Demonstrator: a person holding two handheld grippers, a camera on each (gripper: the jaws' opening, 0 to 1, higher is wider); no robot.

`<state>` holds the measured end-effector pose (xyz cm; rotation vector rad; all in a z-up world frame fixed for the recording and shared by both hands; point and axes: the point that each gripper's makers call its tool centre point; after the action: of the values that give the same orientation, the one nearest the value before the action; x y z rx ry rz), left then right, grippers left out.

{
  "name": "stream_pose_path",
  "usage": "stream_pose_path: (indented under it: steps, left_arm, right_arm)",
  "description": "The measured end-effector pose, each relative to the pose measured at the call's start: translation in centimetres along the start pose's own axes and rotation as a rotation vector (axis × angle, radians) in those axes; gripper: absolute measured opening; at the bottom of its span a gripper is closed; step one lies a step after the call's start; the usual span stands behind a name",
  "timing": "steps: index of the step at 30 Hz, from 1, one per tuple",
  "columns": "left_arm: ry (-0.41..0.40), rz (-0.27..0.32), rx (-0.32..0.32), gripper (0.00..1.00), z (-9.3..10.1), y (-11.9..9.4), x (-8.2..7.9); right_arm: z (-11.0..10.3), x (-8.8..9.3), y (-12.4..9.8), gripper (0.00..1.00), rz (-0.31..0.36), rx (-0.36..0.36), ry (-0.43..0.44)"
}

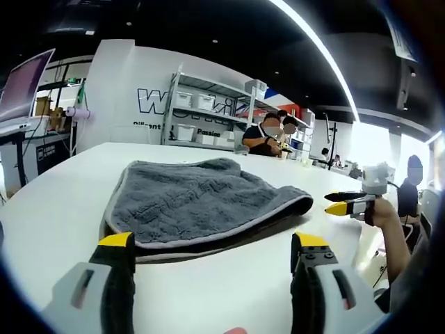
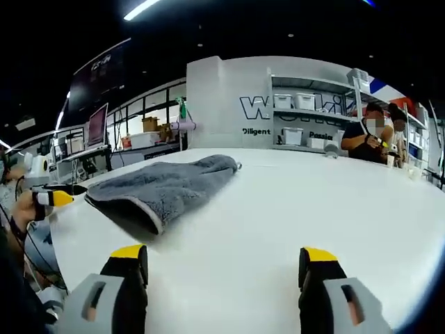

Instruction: Fold the towel on the table until its edges align and the towel forms a compact rectangular stack.

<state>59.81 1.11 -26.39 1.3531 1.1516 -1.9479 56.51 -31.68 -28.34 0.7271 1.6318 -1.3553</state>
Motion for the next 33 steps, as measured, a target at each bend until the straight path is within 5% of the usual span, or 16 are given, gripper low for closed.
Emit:
stream_pose_path:
  steps: [26, 33]
  left_arm:
    - [-0.006, -0.011, 0.005, 0.98, -0.2, 0.0, 0.2]
    - [0.002, -0.058, 0.047, 0.98, 0.7, 1.0, 0.8]
  right_arm:
    - [-0.6, 0.2, 0.2, 0.99, -0.022, -0.021, -0.005]
    - [-0.6, 0.1, 0.0, 0.99, -0.019, -0.025, -0.002]
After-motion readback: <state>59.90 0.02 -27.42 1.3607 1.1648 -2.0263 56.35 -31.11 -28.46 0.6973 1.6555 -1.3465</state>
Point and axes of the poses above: the point that each gripper's makers call its tool centre point, and the gripper's own axes: y roughly forward along the fingers, z roughly to its right, x roughly out of its underside, and after that the axes turned 9 degrees about -z, right-handed
